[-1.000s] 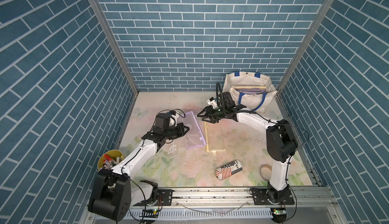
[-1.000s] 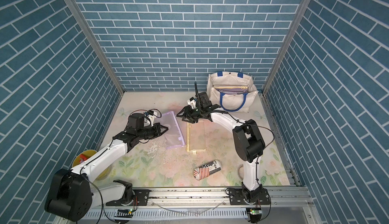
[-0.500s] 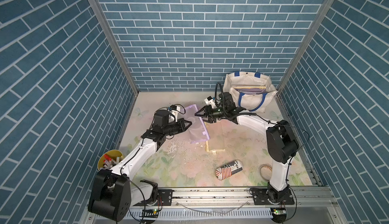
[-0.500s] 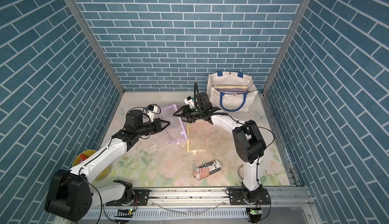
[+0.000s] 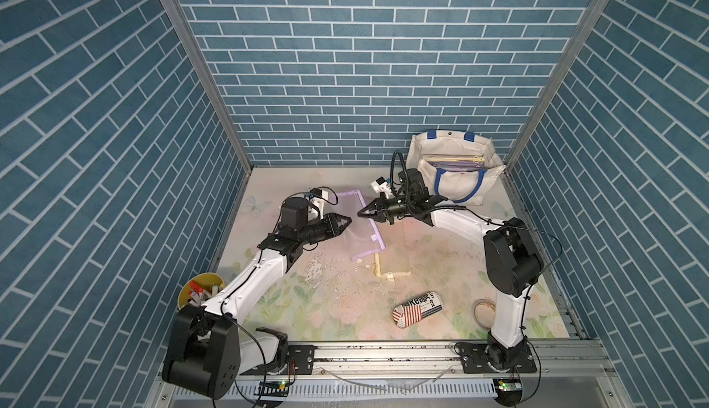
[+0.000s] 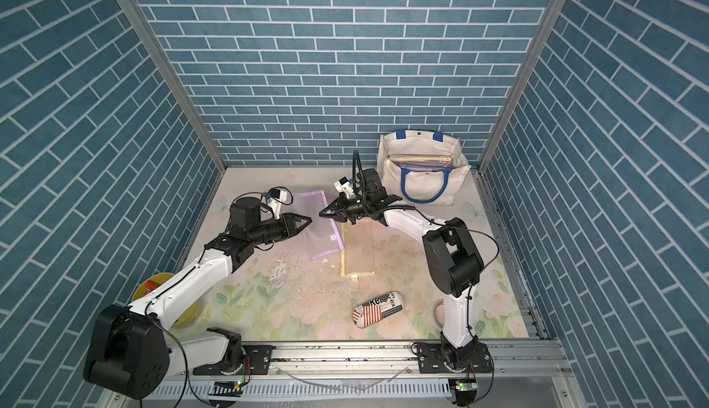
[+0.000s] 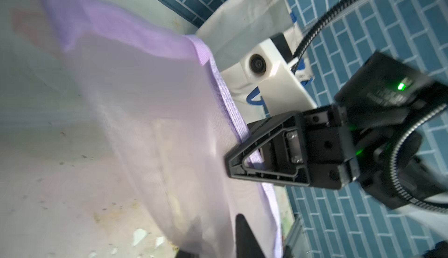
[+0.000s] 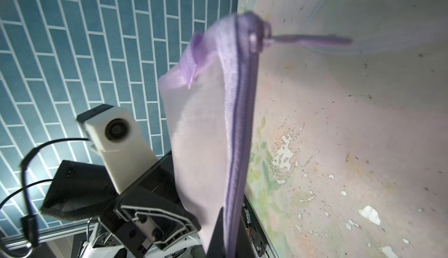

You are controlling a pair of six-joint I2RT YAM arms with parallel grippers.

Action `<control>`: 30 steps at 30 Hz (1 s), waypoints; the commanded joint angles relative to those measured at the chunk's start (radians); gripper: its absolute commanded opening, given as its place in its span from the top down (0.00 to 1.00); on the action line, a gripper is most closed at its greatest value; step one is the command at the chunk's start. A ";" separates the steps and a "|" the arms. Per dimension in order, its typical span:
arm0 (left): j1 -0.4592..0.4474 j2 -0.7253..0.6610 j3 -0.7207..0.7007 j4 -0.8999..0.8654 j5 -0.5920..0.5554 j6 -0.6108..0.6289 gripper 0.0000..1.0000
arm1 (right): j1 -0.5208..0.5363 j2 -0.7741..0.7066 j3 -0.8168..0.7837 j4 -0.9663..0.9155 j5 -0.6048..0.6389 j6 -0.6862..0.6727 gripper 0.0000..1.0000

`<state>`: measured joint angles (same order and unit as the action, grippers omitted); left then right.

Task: Put the pencil pouch into the canvas bag
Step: Pick up the pencil pouch from the center of the board, then place the pencil pouch in the canvas bag.

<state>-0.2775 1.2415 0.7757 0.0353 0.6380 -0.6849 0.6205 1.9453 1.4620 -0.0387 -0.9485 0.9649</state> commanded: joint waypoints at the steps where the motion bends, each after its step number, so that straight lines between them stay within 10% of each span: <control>1: 0.000 0.004 0.013 -0.042 -0.046 0.035 0.39 | -0.011 -0.054 0.125 -0.201 0.076 -0.165 1.00; 5: 0.000 -0.030 0.017 -0.108 -0.131 0.073 0.02 | -0.039 -0.075 0.260 -0.326 0.183 -0.224 1.00; 19: -0.014 -0.062 0.017 -0.256 -0.246 0.157 0.01 | -0.201 0.053 0.934 -0.736 0.616 -0.167 1.00; 30: -0.116 -0.022 0.078 -0.308 -0.308 0.221 0.01 | -0.292 -0.004 0.917 -0.655 1.056 0.062 1.00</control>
<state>-0.3645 1.2053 0.8143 -0.2382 0.3626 -0.5064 0.3595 1.9671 2.4142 -0.6941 -0.0738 0.9306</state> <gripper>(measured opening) 0.994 0.053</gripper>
